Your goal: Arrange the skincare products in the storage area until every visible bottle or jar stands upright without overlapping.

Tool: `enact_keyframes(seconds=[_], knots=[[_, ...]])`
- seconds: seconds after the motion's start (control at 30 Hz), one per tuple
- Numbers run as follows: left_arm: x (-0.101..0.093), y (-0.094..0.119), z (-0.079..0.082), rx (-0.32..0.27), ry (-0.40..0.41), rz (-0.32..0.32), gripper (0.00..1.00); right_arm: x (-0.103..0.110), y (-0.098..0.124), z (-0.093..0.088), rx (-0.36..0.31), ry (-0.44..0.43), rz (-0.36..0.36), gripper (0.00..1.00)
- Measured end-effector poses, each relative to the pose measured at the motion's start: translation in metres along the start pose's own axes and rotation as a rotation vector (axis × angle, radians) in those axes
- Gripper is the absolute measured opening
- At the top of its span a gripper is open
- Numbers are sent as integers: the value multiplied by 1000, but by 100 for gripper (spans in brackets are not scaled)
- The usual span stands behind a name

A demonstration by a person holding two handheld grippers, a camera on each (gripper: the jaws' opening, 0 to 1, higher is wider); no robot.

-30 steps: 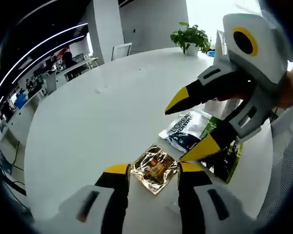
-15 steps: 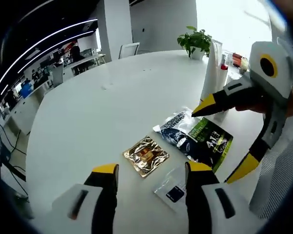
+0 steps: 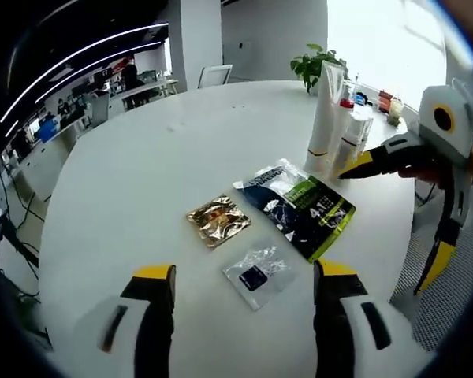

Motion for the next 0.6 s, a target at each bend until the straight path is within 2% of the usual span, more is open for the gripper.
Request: enact_keyframes(seconds=[0.1,0.2,0.3,0.43,0.6], knots=[[-5,9,-3,3,14,5,75,-2,15,-9,18,-92,-31,100],[-7,15,-8,7,35,9,78,-10,28,-15,17,-92,-82,100],[-8,21,-15,10,55,17,81,-20,46,-22,20,-173,-145,100],[-11,31,-18,10,70,23,85,-31,64,-31,25,-191,-210,100],[-15,45,-17,-5,89,27,90,-51,84,-39,-4,-218,-287,100]])
Point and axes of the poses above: the point that each gripper's makers call its tool centre point, and the gripper's own axes: y roughly backward along the fingers, x roughly to its left, z roughly out of its top, the point moved 2 cm from there along y, roughly backward along the fingers, and after that the axes turned 5 degrees about -y, right-handed, at the moved point
